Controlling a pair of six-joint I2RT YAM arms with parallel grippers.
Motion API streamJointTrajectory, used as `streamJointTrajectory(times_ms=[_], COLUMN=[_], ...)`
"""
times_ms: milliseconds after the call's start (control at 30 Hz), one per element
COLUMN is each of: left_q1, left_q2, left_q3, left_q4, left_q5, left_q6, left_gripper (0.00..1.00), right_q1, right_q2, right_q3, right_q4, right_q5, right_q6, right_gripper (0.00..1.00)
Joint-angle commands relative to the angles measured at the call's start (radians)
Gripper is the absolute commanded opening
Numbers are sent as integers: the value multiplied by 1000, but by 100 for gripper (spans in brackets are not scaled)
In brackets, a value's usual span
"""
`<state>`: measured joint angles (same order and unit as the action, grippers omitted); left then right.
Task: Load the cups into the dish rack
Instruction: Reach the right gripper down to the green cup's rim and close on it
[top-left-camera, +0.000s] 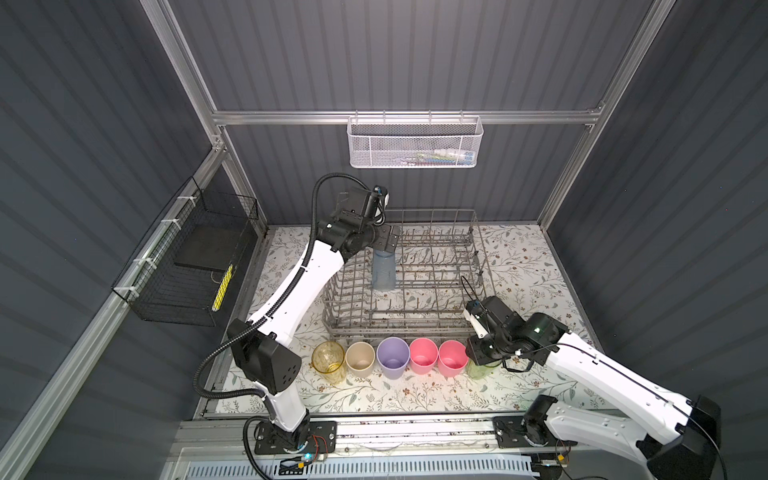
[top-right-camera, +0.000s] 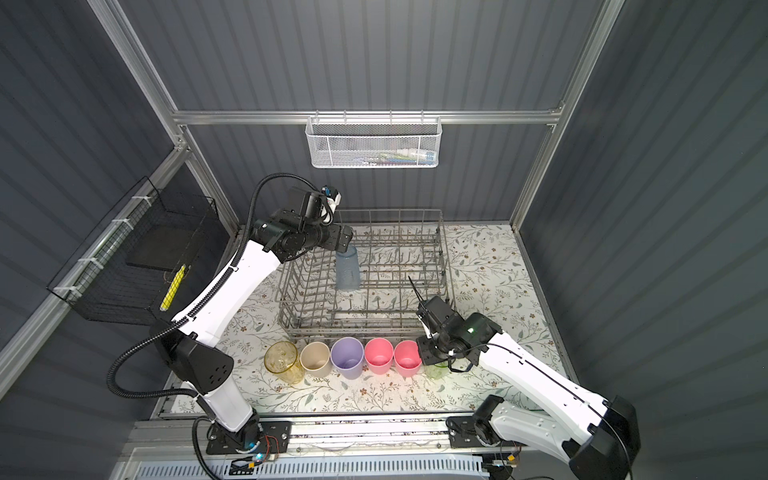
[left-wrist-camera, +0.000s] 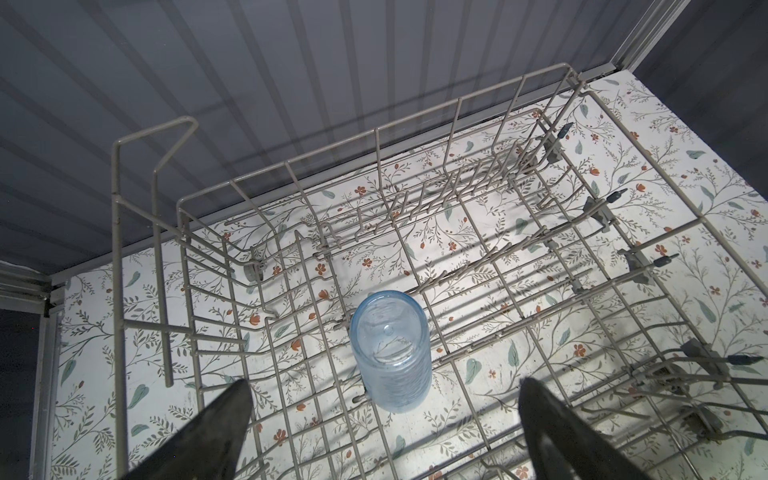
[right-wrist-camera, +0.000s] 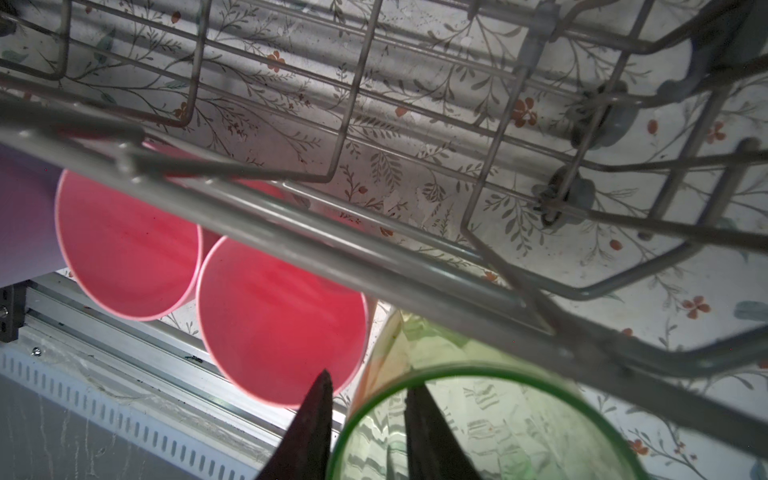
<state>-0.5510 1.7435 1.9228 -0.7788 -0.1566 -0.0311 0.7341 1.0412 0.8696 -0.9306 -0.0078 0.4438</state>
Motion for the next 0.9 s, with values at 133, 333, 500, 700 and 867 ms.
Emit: streamJointTrajectory(times_ms=[133, 333, 500, 700, 867], left_q1=[-5, -5, -5, -6, -5], left_q2=[-4, -12, -18, -26, -38], left_q3=[-14, -24, -33, -37, -51], left_q4=[7, 7, 10, 12, 18], left_q5=[14, 12, 12, 18, 20], left_q6=[-9, -10, -12, -12, -13], left_gripper=[100, 100, 100, 100, 100], right_q1=[5, 5, 6, 6, 6], right_q2=[-3, -8, -23, -57, -74], right_q3=[-14, -8, -3, 25, 50], right_q4=[5, -10, -30, -76, -110], right_q5=[52, 64, 81, 85, 77], right_q6=[13, 21, 27, 42, 57], right_gripper=[20, 12, 8, 4, 2])
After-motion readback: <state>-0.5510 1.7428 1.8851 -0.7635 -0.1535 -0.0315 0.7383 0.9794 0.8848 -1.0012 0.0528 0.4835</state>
